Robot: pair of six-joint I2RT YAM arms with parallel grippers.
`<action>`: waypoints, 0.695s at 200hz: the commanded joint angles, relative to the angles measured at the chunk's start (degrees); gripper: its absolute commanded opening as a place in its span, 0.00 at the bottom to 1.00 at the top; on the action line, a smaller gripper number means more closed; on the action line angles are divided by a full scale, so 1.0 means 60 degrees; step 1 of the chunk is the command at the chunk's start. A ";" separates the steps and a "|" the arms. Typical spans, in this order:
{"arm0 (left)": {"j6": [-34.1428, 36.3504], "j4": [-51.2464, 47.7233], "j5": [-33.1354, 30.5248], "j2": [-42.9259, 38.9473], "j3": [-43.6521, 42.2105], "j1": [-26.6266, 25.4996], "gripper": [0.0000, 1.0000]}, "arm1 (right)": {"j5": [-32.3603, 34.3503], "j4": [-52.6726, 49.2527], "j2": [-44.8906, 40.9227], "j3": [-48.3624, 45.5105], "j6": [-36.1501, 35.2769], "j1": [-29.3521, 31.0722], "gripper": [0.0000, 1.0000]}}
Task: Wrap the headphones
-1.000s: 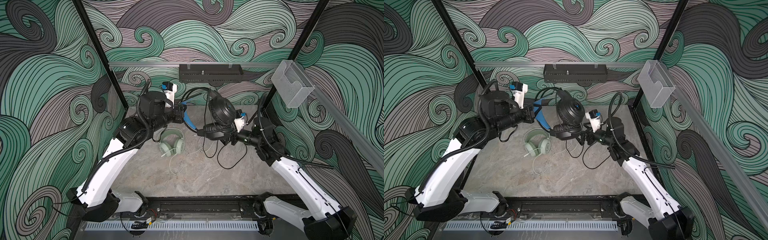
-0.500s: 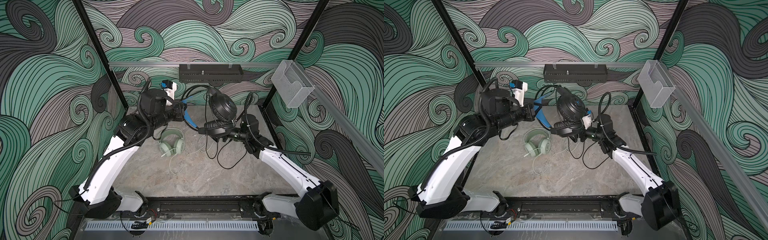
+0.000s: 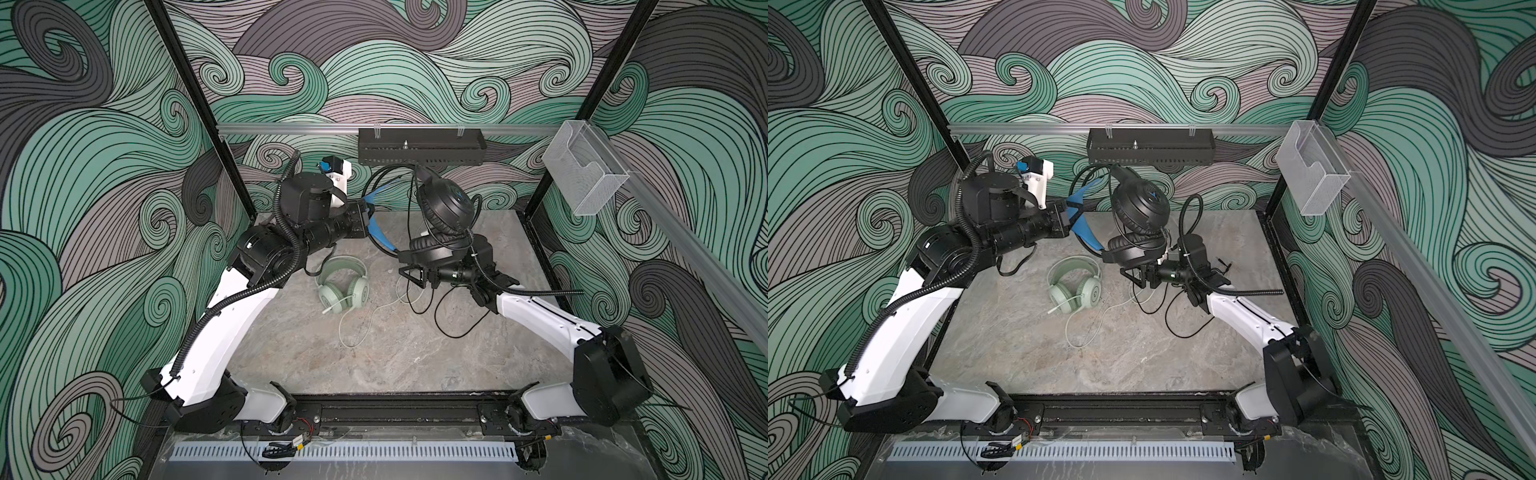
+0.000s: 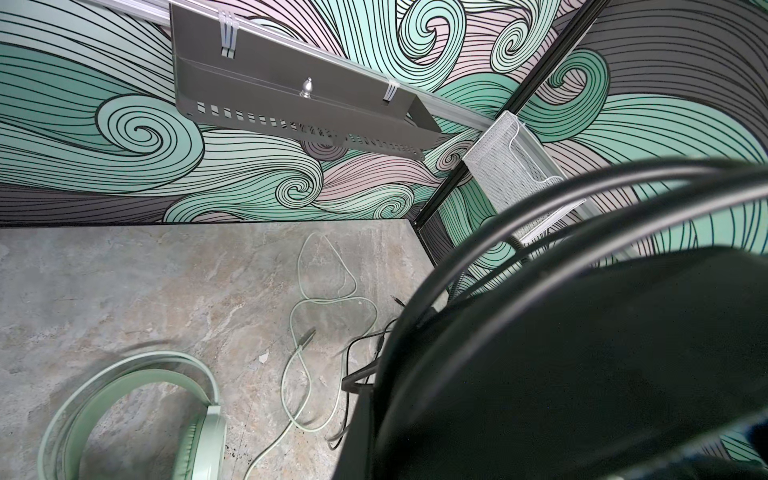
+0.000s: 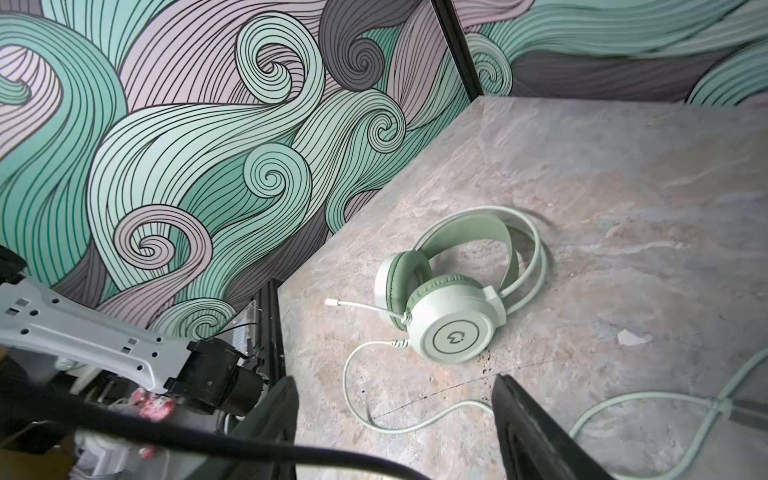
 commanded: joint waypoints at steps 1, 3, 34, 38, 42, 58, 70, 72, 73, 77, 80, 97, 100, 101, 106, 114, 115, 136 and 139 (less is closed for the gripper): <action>-0.0550 0.0483 0.0336 -0.0102 0.0485 0.0134 0.00 | -0.0517 0.1028 0.0497 -0.0136 0.0497 0.0010 0.67; -0.0565 0.0483 0.0350 -0.0102 0.0474 0.0134 0.00 | -0.0531 0.1061 0.0530 -0.0134 0.0521 0.0010 0.67; -0.0737 0.0589 0.0435 -0.0196 0.0269 0.0193 0.00 | -0.0588 0.1374 0.0911 -0.0042 0.0711 0.0018 0.57; -0.0756 0.0607 0.0447 -0.0209 0.0245 0.0204 0.00 | -0.0595 0.1352 0.0942 -0.0042 0.0698 0.0011 0.55; -0.0764 0.0601 0.0450 -0.0220 0.0226 0.0207 0.00 | -0.0589 0.1314 0.0970 -0.0030 0.0675 0.0010 0.53; -0.0853 0.0636 0.0476 -0.0254 0.0170 0.0279 0.00 | -0.0572 0.1256 0.1074 -0.0084 0.0593 0.0010 0.42; -0.1004 0.0697 0.0459 -0.0281 0.0096 0.0342 0.00 | -0.0634 0.1195 0.1158 -0.0128 0.0514 0.0036 0.24; -0.1056 0.0720 0.0451 -0.0275 0.0073 0.0358 0.00 | -0.0645 0.1154 0.1175 -0.0124 0.0478 0.0039 0.21; -0.1069 0.0734 0.0442 -0.0281 0.0052 0.0371 0.00 | -0.0649 0.1132 0.1180 -0.0119 0.0462 0.0039 0.20; -0.1199 0.0783 0.0389 -0.0308 -0.0020 0.0395 0.00 | -0.0666 0.1044 0.1181 -0.0118 0.0391 0.0053 0.16; -0.1300 0.0821 0.0336 -0.0334 -0.0082 0.0418 0.00 | -0.0666 0.0947 0.1168 -0.0121 0.0333 0.0067 0.14; -0.2002 0.1353 -0.0221 -0.0579 -0.0736 0.0507 0.00 | -0.0360 0.0339 0.0909 -0.0168 -0.0009 0.0156 0.05; -0.2146 0.1458 -0.0330 -0.0631 -0.0878 0.0522 0.00 | -0.0283 0.0223 0.0836 -0.0204 -0.0069 0.0188 0.04; -0.2186 0.1506 -0.0366 -0.0650 -0.0943 0.0526 0.00 | -0.0263 0.0176 0.0798 -0.0203 -0.0104 0.0194 0.04; -0.2405 0.1768 -0.0524 -0.0716 -0.1192 0.0568 0.00 | -0.0106 -0.0122 0.0639 -0.0215 -0.0255 0.0249 0.03; -0.2706 0.2175 -0.0752 -0.0801 -0.1521 0.0654 0.00 | 0.0204 -0.0704 0.0334 -0.0261 -0.0596 0.0382 0.01; -0.2744 0.2223 -0.0775 -0.0808 -0.1551 0.0665 0.00 | 0.0251 -0.0771 0.0298 -0.0268 -0.0632 0.0394 0.01; -0.3288 0.2805 -0.1226 -0.0615 -0.1786 0.0900 0.00 | 0.1303 -0.2219 -0.0556 -0.0374 -0.1420 0.0969 0.00; -0.3360 0.2843 -0.1259 -0.0550 -0.1774 0.0941 0.00 | 0.1490 -0.2448 -0.0655 -0.0369 -0.1536 0.1086 0.00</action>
